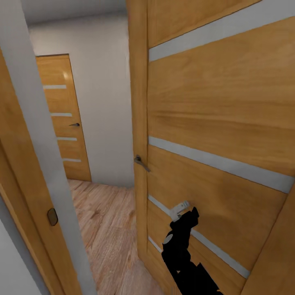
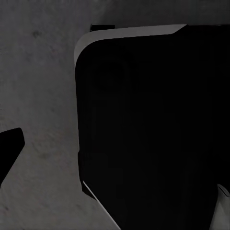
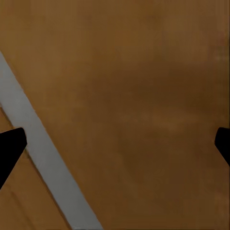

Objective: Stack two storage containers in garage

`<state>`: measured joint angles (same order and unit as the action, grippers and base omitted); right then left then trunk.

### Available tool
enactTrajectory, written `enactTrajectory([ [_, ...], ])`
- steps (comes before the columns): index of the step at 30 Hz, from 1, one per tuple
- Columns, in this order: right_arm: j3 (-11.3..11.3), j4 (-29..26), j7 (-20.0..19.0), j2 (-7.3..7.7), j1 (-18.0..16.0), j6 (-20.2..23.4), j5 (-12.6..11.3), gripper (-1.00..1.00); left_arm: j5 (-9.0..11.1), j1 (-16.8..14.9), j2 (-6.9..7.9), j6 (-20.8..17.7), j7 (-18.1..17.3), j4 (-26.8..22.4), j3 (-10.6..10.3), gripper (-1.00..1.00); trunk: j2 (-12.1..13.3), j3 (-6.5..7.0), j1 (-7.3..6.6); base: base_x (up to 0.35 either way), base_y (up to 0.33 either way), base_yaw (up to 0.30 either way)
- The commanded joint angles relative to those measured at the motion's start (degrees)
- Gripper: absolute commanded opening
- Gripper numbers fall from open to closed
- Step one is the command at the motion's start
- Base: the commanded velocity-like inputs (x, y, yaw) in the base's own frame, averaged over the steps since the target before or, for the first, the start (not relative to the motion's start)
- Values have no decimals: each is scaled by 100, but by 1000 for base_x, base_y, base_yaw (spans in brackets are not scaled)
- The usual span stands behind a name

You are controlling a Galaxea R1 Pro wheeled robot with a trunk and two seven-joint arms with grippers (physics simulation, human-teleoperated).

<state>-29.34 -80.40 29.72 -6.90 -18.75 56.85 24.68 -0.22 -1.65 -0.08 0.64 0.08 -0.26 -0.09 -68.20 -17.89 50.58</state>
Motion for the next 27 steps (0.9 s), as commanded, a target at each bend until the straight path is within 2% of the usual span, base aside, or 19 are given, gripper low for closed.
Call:
enactTrajectory([
  [1,-11,-4,60,4,-447,182,290,100,-2,-2,0,6,1,0,0,100,-4,-5,2,149,0,0],
  [15,62,-10,60,28,-566,309,292,100,5,-2,0,6,2,0,2,100,-4,-5,2,177,0,0],
  [20,310,-10,60,34,-568,309,292,100,5,-2,0,8,1,0,1,100,-4,-5,2,165,0,0],
  [27,793,-16,60,36,-569,309,292,100,2,-2,0,6,1,0,0,100,-4,-5,2,125,0,0],
])
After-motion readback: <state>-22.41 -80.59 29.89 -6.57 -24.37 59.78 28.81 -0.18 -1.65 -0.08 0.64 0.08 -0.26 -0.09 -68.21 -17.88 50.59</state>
